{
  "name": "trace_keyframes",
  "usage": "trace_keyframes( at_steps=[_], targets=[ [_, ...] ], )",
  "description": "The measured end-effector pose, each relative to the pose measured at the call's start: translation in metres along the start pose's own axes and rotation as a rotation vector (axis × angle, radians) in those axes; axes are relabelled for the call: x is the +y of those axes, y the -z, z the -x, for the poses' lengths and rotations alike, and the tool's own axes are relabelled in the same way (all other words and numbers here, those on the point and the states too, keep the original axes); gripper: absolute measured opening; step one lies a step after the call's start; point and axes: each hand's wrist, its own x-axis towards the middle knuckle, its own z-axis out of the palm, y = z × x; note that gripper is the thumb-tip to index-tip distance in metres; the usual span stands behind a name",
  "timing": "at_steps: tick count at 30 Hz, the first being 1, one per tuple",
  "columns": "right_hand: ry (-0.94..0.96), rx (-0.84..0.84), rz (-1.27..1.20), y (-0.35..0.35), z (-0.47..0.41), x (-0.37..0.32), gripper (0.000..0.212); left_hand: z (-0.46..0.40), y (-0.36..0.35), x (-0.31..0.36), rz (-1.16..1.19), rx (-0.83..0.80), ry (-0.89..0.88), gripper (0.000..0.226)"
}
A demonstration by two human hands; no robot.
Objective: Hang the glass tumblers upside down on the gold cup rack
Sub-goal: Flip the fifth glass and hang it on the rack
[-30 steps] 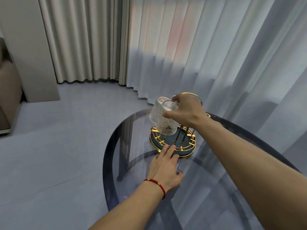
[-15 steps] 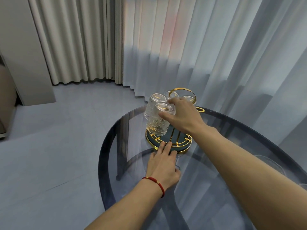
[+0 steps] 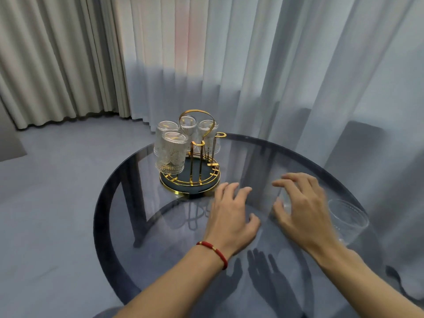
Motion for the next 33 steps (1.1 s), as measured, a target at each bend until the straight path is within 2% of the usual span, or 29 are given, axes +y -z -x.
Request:
trace_keyframes(
  at_steps=[3, 6, 9, 13, 17, 20, 22, 24, 26, 27, 29, 31, 33],
  targets=[
    [-0.174, -0.019, 0.208, 0.019, 0.03, 0.033, 0.043, 0.009, -0.007, 0.016, 0.04, 0.017, 0.002, 0.057],
    [-0.411, -0.125, 0.281, 0.027, 0.041, 0.05, 0.066, 0.018, -0.012, 0.027, 0.073, -0.003, 0.001, 0.054],
    [-0.59, -0.151, 0.05, 0.03, 0.044, 0.061, 0.087, 0.022, -0.011, 0.034, 0.09, -0.047, 0.004, 0.053],
    [-0.735, -0.043, -0.258, 0.028, 0.05, 0.075, 0.102, 0.021, -0.01, 0.038, 0.15, -0.054, 0.029, 0.05],
    [-0.922, 0.01, -0.436, 0.032, 0.048, 0.081, 0.103, 0.023, -0.011, 0.037, 0.188, -0.08, 0.042, 0.049],
    [-0.813, 0.095, -0.35, 0.039, 0.046, 0.076, 0.088, 0.023, -0.012, 0.037, 0.213, -0.122, 0.01, 0.05],
    [-0.619, 0.186, -0.339, 0.044, 0.043, 0.064, 0.079, 0.022, -0.011, 0.037, 0.278, -0.149, 0.023, 0.053],
    [-0.425, 0.198, -0.381, 0.047, 0.041, 0.046, 0.076, 0.02, -0.007, 0.039, 0.45, -0.216, 0.111, 0.06],
    [-0.244, 0.077, -0.457, 0.043, 0.041, 0.026, 0.082, 0.018, -0.001, 0.042, 0.713, -0.319, 0.21, 0.069],
    [-0.158, -0.002, -0.486, 0.038, 0.043, 0.016, 0.086, 0.017, 0.0, 0.044, 0.765, -0.333, 0.208, 0.072],
    [-0.009, -0.103, -0.484, 0.028, 0.045, 0.0, 0.094, 0.017, 0.004, 0.042, 0.707, -0.286, 0.158, 0.075],
    [0.041, -0.153, -0.466, 0.02, 0.043, -0.009, 0.103, 0.016, 0.01, 0.037, 0.667, -0.213, 0.176, 0.072],
    [-0.016, -0.192, -0.538, 0.017, 0.039, -0.016, 0.107, 0.014, 0.018, 0.029, 0.745, -0.183, 0.267, 0.066]
  ],
)
